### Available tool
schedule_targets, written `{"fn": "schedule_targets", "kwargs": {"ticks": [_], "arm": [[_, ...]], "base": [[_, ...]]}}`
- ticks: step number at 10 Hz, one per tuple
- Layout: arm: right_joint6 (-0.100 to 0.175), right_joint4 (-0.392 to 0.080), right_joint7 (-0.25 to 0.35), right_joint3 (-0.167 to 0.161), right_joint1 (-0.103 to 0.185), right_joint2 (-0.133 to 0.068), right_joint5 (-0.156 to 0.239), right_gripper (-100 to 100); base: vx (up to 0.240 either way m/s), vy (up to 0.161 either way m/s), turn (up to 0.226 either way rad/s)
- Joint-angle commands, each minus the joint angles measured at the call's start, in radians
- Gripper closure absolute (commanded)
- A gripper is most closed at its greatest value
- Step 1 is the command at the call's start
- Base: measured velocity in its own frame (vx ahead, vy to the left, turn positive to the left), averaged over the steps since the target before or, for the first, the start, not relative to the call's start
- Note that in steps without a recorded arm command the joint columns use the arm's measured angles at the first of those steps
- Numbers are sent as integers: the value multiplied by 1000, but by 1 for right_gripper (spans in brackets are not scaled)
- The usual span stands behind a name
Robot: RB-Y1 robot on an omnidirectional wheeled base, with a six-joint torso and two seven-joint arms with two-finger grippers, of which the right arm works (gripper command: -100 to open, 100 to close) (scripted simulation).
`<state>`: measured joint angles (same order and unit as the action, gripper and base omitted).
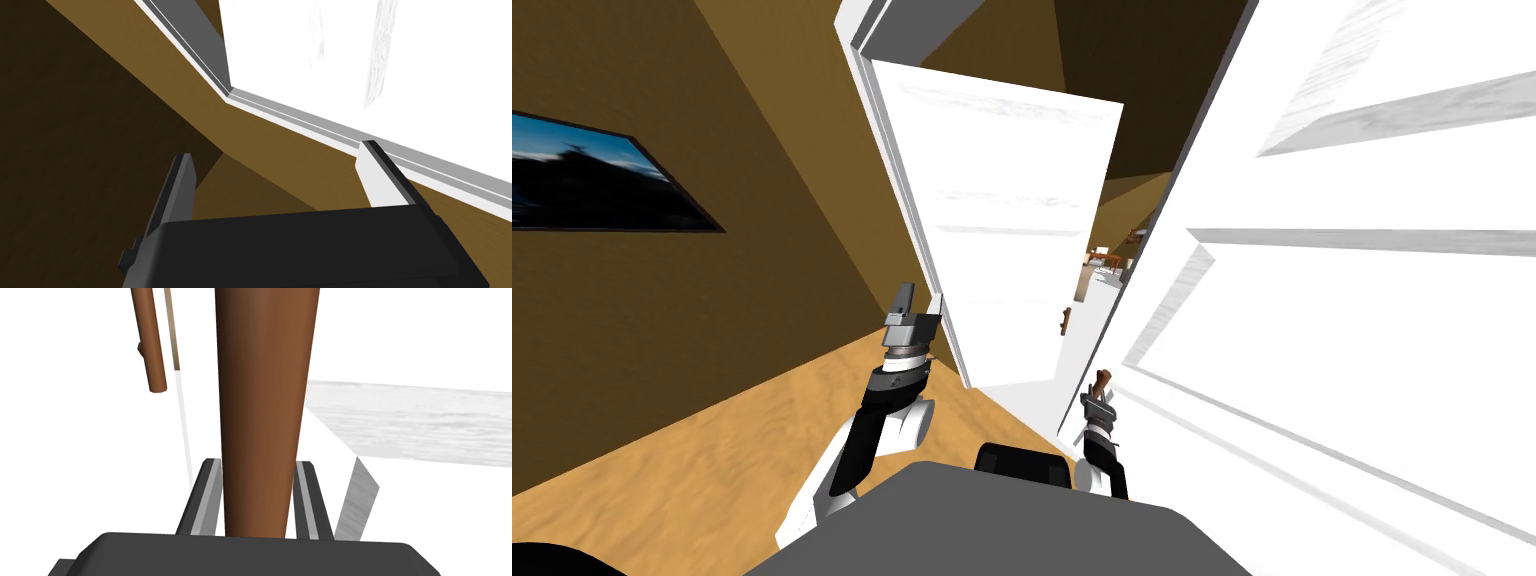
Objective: Push the door open
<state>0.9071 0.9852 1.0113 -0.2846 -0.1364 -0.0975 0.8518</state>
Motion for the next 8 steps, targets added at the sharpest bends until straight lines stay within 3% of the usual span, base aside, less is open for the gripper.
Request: {"fn": "schedule_targets", "kwargs": {"ticks": [1, 8], "arm": [[26, -12, -6, 30, 14, -4, 11, 100], [87, -77, -45, 152, 69, 11, 75, 100]], "base": [[101, -36, 92], [94, -49, 108]]}}
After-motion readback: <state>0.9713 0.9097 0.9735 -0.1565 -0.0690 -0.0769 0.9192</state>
